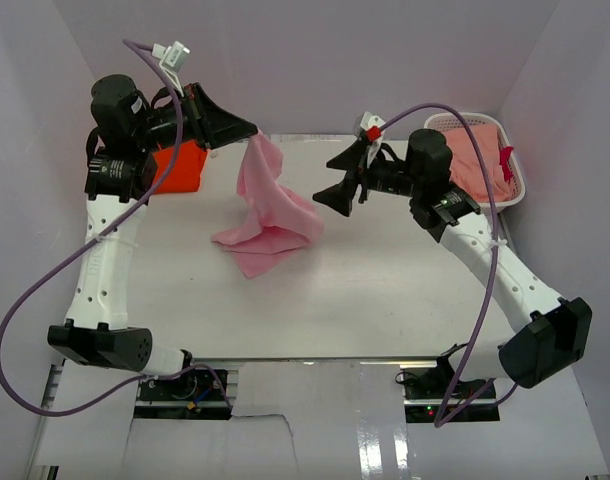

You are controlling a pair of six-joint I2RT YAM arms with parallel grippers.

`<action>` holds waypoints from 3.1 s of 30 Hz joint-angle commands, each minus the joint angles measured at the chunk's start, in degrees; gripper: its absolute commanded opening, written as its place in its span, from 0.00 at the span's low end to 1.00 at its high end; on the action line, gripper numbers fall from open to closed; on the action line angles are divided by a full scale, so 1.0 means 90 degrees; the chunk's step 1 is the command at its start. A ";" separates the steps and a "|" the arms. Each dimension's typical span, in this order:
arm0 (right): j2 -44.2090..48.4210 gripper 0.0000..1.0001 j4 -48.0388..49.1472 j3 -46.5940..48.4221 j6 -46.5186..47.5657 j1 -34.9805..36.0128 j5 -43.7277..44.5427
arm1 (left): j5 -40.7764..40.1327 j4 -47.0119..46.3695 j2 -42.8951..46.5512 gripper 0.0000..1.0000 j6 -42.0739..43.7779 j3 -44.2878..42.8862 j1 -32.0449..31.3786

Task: Fold and stack the t-shirts
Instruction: Flatten out the tshirt

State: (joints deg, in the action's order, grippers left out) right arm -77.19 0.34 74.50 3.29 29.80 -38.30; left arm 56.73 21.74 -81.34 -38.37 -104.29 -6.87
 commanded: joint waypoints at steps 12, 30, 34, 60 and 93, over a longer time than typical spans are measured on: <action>-0.0806 0.90 0.1050 0.0832 -0.0070 -0.0938 -0.4979 | 0.1870 0.0418 0.0580 0.00 0.0201 0.0844 0.0031; -0.3230 0.86 1.1964 0.2307 -1.0521 -0.0646 -0.5295 | 0.2086 -0.0482 0.0210 0.00 -0.0131 0.1471 -0.0486; -0.3542 0.85 1.1906 0.2980 -1.0804 -0.0489 -0.5421 | 0.1881 -0.0472 -0.0073 0.00 -0.0073 0.1325 -0.0847; -0.3826 0.54 1.1955 0.3743 -1.0756 -0.0167 -0.5881 | 0.1509 -0.0042 -0.0610 0.00 0.0113 0.0445 -0.1170; -0.3933 0.08 1.1955 0.3822 -1.1000 0.0175 -0.6135 | 0.1353 -0.0042 -0.0708 0.00 0.0171 0.0435 -0.1219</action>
State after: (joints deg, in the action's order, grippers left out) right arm -113.75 75.24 107.92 -95.61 30.13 -86.39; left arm 70.48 21.17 -88.14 -37.91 -98.94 -17.34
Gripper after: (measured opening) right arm 0.086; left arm 0.021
